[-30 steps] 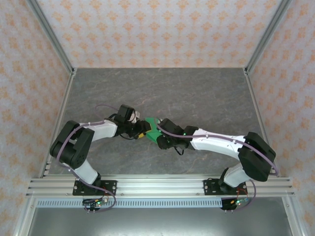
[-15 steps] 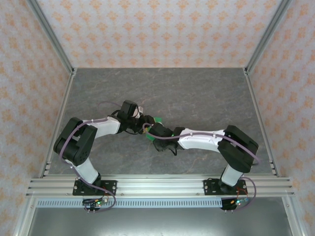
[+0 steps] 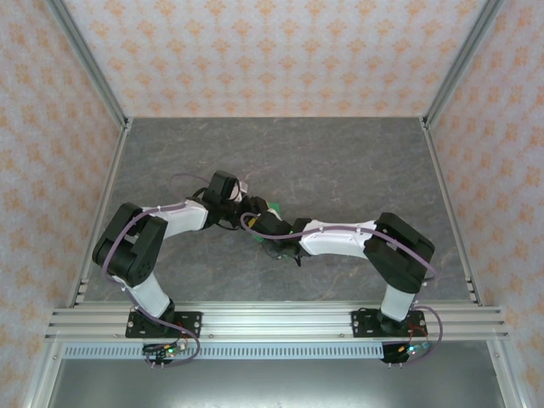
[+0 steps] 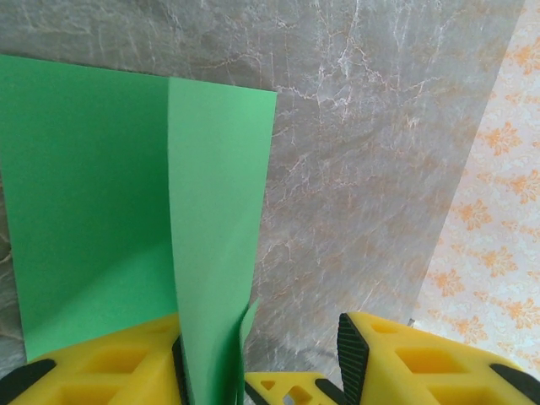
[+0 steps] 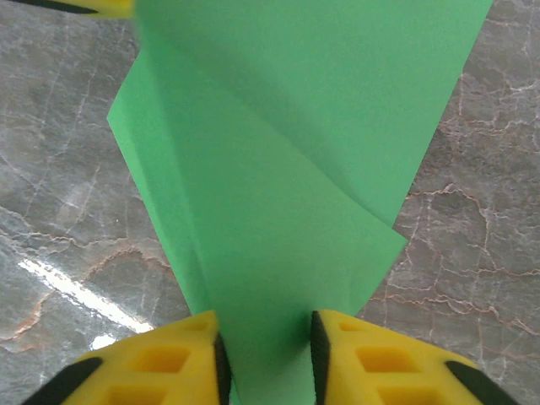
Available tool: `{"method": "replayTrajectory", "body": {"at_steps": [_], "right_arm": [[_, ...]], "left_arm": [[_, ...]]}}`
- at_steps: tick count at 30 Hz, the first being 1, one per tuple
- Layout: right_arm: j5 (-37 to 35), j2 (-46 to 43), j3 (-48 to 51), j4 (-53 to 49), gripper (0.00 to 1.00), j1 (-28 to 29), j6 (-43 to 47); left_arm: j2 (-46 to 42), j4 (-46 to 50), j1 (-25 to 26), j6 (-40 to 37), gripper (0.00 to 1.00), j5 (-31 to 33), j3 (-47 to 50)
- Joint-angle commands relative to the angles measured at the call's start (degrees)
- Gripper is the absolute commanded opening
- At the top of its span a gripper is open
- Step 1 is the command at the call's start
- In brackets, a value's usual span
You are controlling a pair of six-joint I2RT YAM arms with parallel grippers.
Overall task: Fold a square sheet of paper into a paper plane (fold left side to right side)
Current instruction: Fourth fold the wing at the center of the table.
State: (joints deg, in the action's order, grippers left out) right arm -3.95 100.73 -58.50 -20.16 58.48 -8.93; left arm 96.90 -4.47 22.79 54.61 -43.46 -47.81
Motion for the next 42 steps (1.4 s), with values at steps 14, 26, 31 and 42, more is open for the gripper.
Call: {"method": "replayTrajectory", "body": {"at_steps": [14,26,31,42], "right_arm": [[1.26,0.56,0.22,0.31,0.11,0.14,-1.16],[9.41,0.09,0.74,3.45,0.08,-1.78,-3.11],[16.86,-0.95,3.09,7.94,0.07,-4.4,-4.98],[27.11,-2.28,7.64,15.19,0.07,-8.36,-7.52]], "left_arm": [[-9.31,10.68,-2.7,-4.96,0.58,2.29,-0.83],[-18.96,16.76,-10.04,-8.82,0.72,2.51,4.11],[-17.44,12.59,-9.55,-7.95,0.64,-0.03,7.62],[-9.09,6.42,-2.67,-5.64,0.48,0.31,6.4]]}}
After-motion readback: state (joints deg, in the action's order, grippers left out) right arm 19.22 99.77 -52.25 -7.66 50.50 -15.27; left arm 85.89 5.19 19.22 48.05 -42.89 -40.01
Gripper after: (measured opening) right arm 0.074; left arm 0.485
